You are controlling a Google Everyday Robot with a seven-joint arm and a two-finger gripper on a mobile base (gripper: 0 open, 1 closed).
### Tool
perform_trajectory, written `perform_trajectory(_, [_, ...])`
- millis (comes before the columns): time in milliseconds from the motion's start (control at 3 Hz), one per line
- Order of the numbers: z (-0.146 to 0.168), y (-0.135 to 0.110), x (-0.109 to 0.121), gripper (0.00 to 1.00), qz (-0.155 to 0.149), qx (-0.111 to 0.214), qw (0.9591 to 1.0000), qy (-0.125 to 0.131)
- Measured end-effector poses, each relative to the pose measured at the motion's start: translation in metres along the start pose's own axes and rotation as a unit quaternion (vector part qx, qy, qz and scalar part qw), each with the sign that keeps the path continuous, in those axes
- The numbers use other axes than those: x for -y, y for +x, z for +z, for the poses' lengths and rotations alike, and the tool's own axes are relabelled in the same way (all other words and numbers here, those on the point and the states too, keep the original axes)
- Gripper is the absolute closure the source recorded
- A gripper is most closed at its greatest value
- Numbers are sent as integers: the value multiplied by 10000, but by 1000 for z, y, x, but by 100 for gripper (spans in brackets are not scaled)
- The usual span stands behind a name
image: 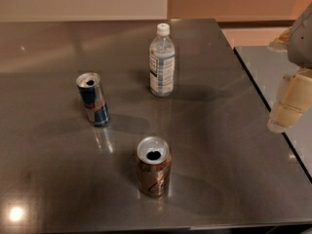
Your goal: Knock blue plastic bottle over
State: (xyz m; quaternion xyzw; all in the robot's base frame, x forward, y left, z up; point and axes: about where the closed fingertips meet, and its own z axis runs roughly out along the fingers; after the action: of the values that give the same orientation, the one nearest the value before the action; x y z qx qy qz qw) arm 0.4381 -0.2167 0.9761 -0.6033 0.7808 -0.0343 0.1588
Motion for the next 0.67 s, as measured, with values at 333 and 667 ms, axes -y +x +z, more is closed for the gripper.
perform_trajectory(333, [0,0,0,0,-1,3,10000,7])
perform_trajectory(667, [5,-9,10,0,103,324,9994,115])
